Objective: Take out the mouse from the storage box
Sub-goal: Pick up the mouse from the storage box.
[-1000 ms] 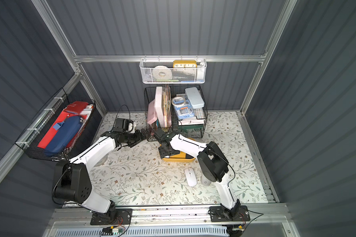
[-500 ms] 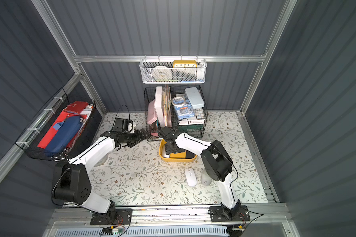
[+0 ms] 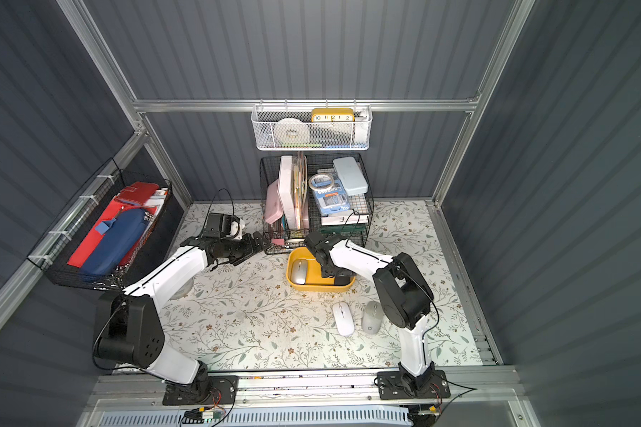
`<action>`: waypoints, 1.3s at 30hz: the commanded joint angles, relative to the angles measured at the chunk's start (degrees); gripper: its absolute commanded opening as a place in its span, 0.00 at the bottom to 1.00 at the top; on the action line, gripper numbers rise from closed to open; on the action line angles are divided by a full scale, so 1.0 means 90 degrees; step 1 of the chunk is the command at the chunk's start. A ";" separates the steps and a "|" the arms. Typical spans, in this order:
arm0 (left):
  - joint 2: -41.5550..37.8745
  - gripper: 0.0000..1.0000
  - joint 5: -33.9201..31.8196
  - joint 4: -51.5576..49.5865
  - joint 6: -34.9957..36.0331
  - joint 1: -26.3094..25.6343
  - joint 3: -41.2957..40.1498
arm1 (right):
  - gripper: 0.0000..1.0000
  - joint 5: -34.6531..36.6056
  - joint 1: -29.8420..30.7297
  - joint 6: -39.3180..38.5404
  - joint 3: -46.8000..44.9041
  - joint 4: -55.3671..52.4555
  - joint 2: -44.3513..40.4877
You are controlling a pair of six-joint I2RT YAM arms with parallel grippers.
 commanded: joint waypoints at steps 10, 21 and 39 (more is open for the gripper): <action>-0.0058 0.92 -0.0011 -0.0158 0.0189 -0.0045 0.0121 | 0.75 -0.1498 -0.0060 0.0322 0.0201 0.0234 0.0418; -0.0035 0.92 -0.0013 -0.0140 0.0157 -0.0045 0.0151 | 0.75 -0.1763 0.0023 -0.0031 0.0652 0.0672 0.0478; -0.0084 0.92 0.0001 -0.0203 0.0207 -0.0045 0.0143 | 0.80 -0.1490 -0.0119 0.0529 0.0762 0.0244 0.0744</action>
